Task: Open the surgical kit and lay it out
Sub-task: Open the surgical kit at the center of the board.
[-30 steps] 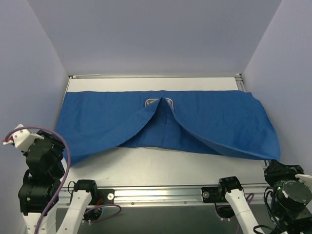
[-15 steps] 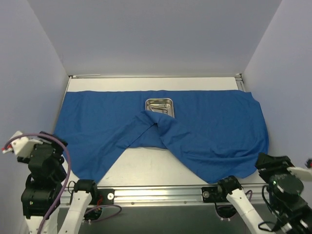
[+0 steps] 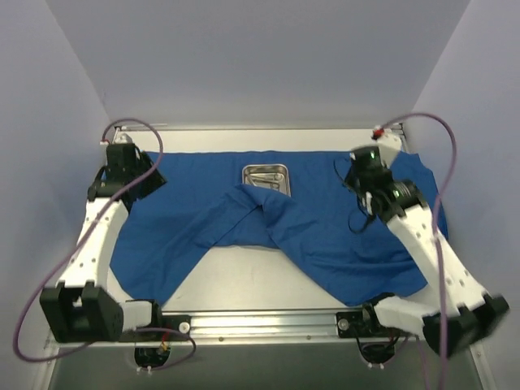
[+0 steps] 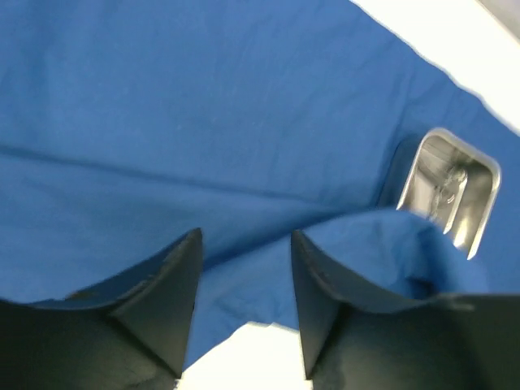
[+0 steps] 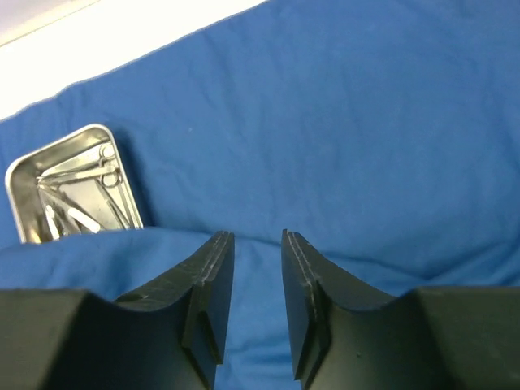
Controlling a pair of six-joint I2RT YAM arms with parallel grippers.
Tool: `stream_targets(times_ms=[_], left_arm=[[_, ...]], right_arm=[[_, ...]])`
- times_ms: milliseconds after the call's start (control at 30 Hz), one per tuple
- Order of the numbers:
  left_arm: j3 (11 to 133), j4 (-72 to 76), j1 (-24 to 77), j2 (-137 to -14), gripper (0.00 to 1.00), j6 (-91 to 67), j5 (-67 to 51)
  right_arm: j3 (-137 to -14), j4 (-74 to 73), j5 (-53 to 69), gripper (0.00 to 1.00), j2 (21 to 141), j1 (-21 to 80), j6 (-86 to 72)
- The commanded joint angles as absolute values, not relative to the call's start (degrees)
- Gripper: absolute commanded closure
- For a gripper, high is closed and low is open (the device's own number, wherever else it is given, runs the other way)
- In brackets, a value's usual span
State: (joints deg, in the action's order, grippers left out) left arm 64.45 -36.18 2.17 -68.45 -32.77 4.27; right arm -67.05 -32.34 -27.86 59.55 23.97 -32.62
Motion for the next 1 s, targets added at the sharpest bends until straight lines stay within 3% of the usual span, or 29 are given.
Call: stream_targets(times_ms=[0, 33, 67, 100, 200, 267, 333, 433, 967], left_arm=[[72.3, -31.2, -2.2, -77.4, 0.49, -35.3, -3.8], [74.3, -31.5, -2.9, -79.4, 0.54, -36.0, -7.1], [75.2, -32.1, -4.3, -81.7, 0.69, -36.7, -8.5], [76.0, -32.8, -4.8, -83.7, 0.74, -37.7, -9.3], [79.8, -37.7, -7.0, -91.7, 0.87, -38.4, -11.9], [81.4, -38.3, -7.5, -96.3, 0.87, -38.2, -14.1], [84.2, -41.5, -7.6, -102.6, 0.97, -36.9, -15.7], [90.5, -47.7, -7.1, -110.2, 0.98, -35.4, -16.9], [102.9, -60.7, -7.6, -128.6, 0.98, -34.6, -12.0]], right_arm=[[-74.9, -27.9, -17.4, 0.7, 72.0, 18.6, -26.4], [-76.0, -28.4, -13.6, 0.71, 74.8, 13.0, -26.3], [-76.9, -28.8, -9.9, 0.73, 77.1, 10.4, -26.5], [-77.8, -29.1, -3.5, 0.74, 81.5, 8.0, -26.5], [-78.8, -30.7, 4.5, 0.78, 89.7, 1.2, -27.2], [-79.5, -31.0, 9.8, 0.83, 92.6, -2.8, -27.4], [-80.1, -30.0, 12.7, 0.87, 95.7, -4.6, -27.5], [-81.9, -30.0, 12.6, 1.0, 99.1, -6.4, -26.3], [-76.1, -22.5, 13.5, 1.0, 112.6, -7.2, -28.0]])
